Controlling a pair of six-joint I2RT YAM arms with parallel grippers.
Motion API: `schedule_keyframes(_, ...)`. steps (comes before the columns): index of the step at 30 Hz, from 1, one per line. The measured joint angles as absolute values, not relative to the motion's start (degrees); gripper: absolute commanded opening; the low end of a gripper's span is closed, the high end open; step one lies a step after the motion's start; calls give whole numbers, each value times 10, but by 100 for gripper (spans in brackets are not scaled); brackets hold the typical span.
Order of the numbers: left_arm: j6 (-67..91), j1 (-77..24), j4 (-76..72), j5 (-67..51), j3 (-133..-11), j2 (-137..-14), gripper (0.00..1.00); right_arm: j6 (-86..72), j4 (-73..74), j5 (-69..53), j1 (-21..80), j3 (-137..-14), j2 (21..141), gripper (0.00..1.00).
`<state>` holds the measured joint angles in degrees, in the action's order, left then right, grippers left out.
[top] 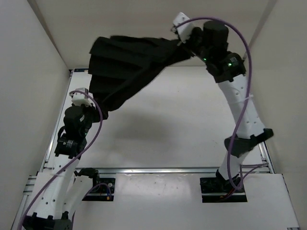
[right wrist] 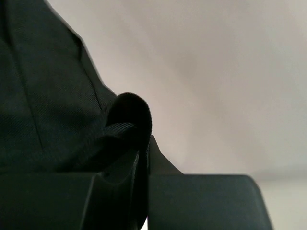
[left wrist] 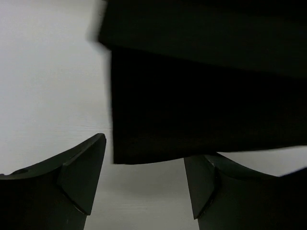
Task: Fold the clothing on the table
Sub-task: Move the skirt to the center of the board, then flatten the skirt out
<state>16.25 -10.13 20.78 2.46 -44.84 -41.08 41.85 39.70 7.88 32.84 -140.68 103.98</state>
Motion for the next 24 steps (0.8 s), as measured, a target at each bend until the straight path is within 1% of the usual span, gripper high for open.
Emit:
schedule_keyframes(1,164,-93,212,20,-447,-398,81,399,410,62,295,-1346,1007,0)
schedule_keyframes(2,164,-82,217,15,-444,-382,80,385,396,46,266,-1253,963,0)
schedule_keyframes(3,164,-74,224,10,-442,-368,82,377,375,38,239,-1131,907,6)
schedule_keyframes(4,164,-67,231,5,-440,-355,82,378,357,43,224,-987,838,14)
schedule_keyframes(5,163,-65,240,4,-438,-341,84,384,341,60,229,-860,776,32)
schedule_keyframes(6,163,-65,247,4,-437,-332,84,392,325,76,254,-744,720,43)
schedule_keyframes(7,162,-69,255,4,-435,-324,84,402,305,105,306,-619,653,49)
schedule_keyframes(8,162,-73,262,4,-435,-319,84,408,301,112,364,-497,586,51)
schedule_keyframes(9,162,-78,271,4,-434,-315,84,411,315,89,404,-403,529,52)
schedule_keyframes(10,162,-80,278,3,-434,-313,83,414,348,77,409,-329,480,56)
schedule_keyframes(11,164,-80,281,-2,-433,-310,83,413,381,74,376,-281,441,60)
schedule_keyframes(12,167,-79,284,-4,-431,-310,82,414,409,73,332,-250,403,67)
schedule_keyframes(13,171,-76,284,-9,-429,-310,80,416,427,72,295,-239,361,72)
schedule_keyframes(14,178,-72,284,-18,-426,-311,80,419,430,69,278,-239,337,73)
schedule_keyframes(16,192,-69,280,-35,-422,-318,85,426,414,63,250,-253,275,74)
schedule_keyframes(17,203,-72,276,-46,-420,-327,90,427,405,60,241,-270,259,74)
schedule_keyframes(18,212,-87,271,-53,-420,-339,99,427,396,59,235,-284,258,73)
schedule_keyframes(20,231,-143,254,-53,-417,-362,99,424,383,49,211,-324,281,74)
schedule_keyframes(21,244,-211,239,-33,-412,-378,98,423,380,42,197,-335,292,74)
schedule_keyframes(22,251,-256,229,-29,-408,-386,90,421,375,22,168,-350,310,74)
schedule_keyframes(23,263,-314,216,-24,-402,-404,68,420,374,7,149,-357,321,74)
schedule_keyframes(24,277,-363,201,-30,-396,-422,57,416,374,-15,119,-362,333,73)
